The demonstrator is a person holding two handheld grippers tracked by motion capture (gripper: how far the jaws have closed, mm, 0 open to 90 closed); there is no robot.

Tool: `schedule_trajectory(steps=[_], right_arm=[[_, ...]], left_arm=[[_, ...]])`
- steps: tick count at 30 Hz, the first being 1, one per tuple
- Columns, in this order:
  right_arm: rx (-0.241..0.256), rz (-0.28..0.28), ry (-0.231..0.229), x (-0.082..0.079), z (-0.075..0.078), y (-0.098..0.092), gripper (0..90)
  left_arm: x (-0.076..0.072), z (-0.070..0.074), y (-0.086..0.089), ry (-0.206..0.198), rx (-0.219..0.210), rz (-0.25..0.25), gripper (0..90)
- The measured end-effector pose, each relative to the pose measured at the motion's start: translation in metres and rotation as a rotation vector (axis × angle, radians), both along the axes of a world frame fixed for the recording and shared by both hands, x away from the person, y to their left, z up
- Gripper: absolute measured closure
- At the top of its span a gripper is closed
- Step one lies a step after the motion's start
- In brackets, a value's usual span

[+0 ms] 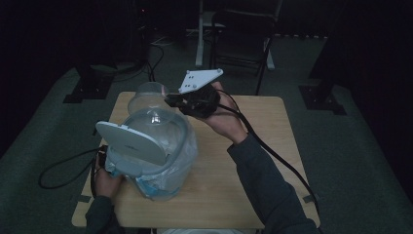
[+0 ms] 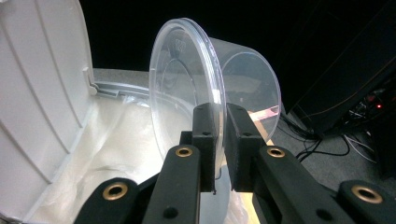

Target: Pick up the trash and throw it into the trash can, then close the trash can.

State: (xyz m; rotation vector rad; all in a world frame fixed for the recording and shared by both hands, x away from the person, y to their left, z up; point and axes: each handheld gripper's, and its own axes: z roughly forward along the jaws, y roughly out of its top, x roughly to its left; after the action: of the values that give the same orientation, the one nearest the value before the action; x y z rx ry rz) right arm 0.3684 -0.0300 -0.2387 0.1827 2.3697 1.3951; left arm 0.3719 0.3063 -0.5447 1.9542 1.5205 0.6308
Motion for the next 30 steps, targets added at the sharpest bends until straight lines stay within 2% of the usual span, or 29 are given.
schedule_trajectory(steps=[7,8,9,10,11,14,20,27,30], right_arm=[[-0.012,0.027,0.018,-0.002,-0.005,0.006,82.5],[-0.002,0.053,0.033,-0.002,-0.005,0.006,76.8],[0.009,0.074,0.051,-0.001,-0.005,0.005,66.4],[0.024,0.082,0.062,-0.001,-0.005,0.004,63.1],[0.037,0.083,0.06,-0.001,-0.003,0.002,63.4],[0.048,0.057,0.049,-0.002,0.001,-0.002,63.5],[0.036,0.032,0.049,0.0,0.001,-0.006,58.3],[-0.005,0.018,0.053,-0.003,-0.004,-0.003,51.6],[0.014,0.018,0.063,-0.004,-0.007,-0.01,48.5]], left_arm=[[0.0,0.0,0.0,0.001,0.0,0.0,6.9],[0.0,0.0,0.0,0.0,0.0,0.0,6.9],[0.0,0.0,0.0,0.0,0.0,0.0,6.9],[0.0,0.0,0.0,0.0,0.0,0.0,6.9],[0.0,0.0,0.0,0.001,0.0,0.0,6.9],[0.0,0.0,0.0,0.001,0.0,0.0,6.8],[0.0,0.0,0.0,0.0,-0.001,0.0,6.8],[0.0,0.0,0.0,0.0,-0.001,0.0,6.8],[0.0,0.0,0.0,0.0,0.0,0.0,6.8]])
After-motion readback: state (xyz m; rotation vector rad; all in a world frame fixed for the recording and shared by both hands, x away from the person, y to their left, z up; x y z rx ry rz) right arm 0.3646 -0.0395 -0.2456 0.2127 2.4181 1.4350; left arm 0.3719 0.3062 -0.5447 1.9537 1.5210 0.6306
